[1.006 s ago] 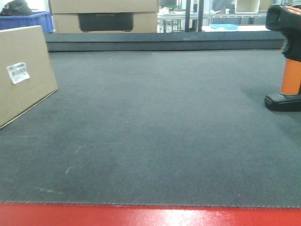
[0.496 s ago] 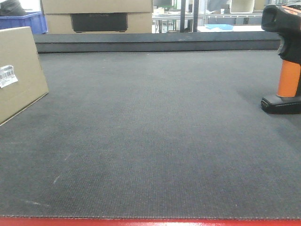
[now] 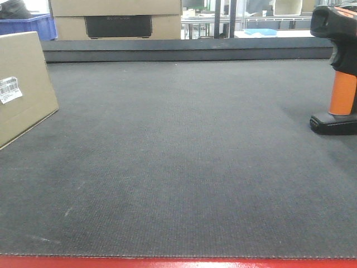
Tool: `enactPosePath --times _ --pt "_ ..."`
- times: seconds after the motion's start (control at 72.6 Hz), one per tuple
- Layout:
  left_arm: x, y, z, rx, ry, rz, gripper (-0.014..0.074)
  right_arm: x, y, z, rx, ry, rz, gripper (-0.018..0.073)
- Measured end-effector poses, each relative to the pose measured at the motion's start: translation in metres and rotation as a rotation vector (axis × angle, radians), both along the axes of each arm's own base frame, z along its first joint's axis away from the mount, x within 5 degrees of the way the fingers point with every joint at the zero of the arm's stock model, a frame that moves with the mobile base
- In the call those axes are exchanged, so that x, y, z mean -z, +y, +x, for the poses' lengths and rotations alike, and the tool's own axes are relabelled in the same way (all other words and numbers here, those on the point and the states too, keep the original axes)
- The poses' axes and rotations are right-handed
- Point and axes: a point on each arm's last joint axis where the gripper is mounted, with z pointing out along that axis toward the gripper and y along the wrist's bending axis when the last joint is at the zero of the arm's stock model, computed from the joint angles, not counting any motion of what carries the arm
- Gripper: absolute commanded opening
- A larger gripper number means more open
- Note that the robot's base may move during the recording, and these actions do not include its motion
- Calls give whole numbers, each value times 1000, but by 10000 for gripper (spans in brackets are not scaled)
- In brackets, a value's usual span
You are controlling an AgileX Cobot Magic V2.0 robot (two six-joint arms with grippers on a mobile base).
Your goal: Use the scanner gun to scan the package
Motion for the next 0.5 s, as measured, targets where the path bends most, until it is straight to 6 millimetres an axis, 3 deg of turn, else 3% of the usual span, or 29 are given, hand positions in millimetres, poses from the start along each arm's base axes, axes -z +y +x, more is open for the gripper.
enactPosePath --times 0.221,0.496 --pt "-8 0 -2 1 7 0 -111 0 0 0 0 0 0 -169" --pt "-74 0 3 3 100 4 -111 0 0 0 0 0 0 -169"
